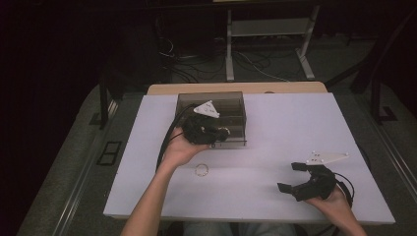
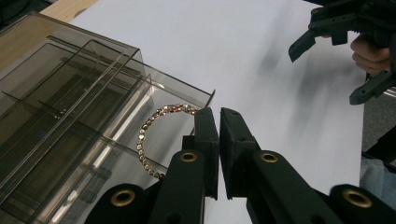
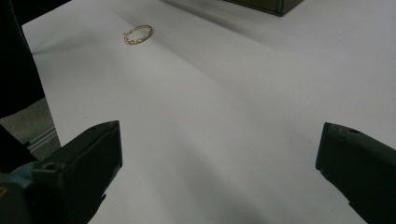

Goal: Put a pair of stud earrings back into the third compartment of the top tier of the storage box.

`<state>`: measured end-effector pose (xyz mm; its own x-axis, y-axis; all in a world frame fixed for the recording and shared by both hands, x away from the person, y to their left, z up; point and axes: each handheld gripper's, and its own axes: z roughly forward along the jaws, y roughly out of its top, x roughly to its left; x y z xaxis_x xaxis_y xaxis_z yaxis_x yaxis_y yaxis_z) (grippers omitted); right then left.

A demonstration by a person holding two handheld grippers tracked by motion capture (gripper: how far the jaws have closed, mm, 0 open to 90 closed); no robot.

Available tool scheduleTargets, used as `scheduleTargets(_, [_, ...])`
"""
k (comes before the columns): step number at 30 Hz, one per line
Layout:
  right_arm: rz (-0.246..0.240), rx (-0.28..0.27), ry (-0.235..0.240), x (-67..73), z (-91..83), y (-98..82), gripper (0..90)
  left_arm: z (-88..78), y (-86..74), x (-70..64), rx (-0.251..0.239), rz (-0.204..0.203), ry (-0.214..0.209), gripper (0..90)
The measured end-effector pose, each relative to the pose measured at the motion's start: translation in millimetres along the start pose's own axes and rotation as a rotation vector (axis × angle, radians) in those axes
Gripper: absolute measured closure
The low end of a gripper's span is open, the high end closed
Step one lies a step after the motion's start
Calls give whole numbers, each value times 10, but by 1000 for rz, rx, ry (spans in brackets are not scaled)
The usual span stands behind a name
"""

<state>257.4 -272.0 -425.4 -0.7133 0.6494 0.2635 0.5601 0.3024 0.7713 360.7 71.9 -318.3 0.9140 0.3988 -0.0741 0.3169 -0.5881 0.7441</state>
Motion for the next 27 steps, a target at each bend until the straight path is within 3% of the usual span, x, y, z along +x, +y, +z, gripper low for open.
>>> scheduleTargets(12, [-4, 7, 2, 6, 10, -3, 0, 124, 18, 74, -10, -60, 1, 851])
scheduleTargets(27, [-8, 15, 4, 22, 18, -5, 0, 357, 27, 117, -27, -90, 9, 852])
